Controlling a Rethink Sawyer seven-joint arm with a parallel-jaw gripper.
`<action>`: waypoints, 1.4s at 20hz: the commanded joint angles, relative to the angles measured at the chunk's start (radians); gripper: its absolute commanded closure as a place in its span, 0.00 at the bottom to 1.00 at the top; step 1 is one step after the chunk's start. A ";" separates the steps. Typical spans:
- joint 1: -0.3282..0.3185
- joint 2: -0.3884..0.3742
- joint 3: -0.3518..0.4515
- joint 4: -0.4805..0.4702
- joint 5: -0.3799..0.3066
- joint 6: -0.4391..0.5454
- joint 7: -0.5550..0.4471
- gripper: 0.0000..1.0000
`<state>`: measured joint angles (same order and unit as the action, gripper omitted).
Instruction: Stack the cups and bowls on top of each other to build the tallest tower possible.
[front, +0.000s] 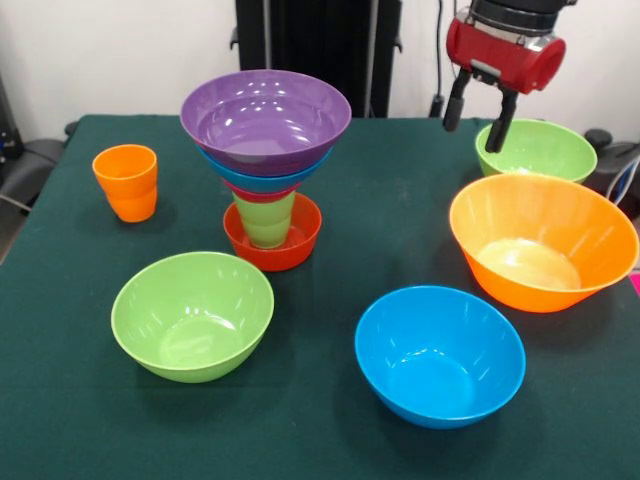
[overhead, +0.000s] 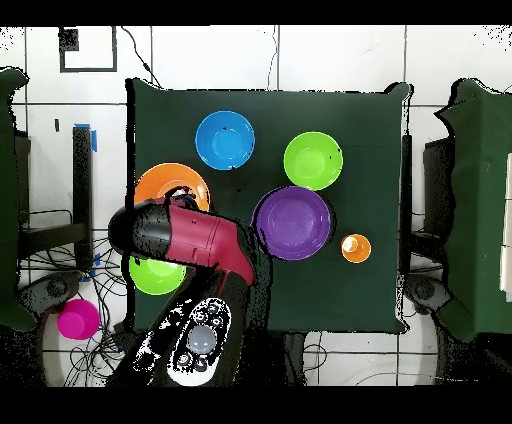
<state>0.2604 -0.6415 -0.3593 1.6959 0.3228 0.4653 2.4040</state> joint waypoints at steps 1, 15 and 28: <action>-0.014 0.033 0.120 -0.029 -0.005 0.100 0.080 0.00; -0.038 0.034 0.148 -0.008 -0.007 0.058 0.060 0.00; -0.044 0.042 0.154 -0.016 -0.006 0.051 0.069 0.00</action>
<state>0.2374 -0.6430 -0.3333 1.6961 0.3223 0.4653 2.4040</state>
